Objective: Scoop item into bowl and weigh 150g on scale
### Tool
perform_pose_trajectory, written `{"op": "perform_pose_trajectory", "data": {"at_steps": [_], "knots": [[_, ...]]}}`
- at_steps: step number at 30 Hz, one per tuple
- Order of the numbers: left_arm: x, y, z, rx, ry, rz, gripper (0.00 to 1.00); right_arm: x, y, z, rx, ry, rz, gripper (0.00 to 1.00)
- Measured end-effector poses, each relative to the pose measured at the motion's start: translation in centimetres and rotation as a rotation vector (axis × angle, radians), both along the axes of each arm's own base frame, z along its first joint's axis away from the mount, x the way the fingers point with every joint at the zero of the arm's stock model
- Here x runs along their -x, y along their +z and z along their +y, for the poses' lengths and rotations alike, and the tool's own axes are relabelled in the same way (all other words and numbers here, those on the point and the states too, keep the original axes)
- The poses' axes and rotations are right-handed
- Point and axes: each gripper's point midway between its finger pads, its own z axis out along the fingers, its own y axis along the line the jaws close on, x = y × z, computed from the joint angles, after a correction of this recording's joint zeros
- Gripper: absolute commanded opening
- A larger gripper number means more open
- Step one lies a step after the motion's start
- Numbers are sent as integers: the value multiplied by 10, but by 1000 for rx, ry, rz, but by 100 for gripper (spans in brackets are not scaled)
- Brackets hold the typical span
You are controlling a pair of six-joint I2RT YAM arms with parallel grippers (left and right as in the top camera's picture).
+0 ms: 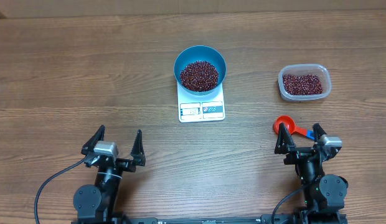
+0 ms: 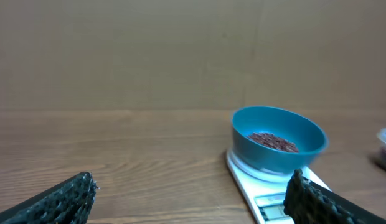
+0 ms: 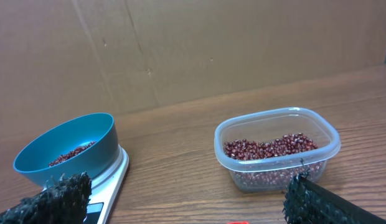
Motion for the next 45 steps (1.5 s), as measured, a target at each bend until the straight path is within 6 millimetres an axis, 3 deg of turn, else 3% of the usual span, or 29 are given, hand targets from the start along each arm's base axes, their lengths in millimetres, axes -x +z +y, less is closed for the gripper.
{"op": "perform_pose_trajectory", "data": {"at_steps": [11, 45], "knots": [[-7, -39, 19, 9, 111, 81, 100, 0, 0, 0, 0, 0, 0, 100], [-7, -39, 23, -19, 134, 78, 100, 0, 0, 0, 0, 0, 0, 100]]}}
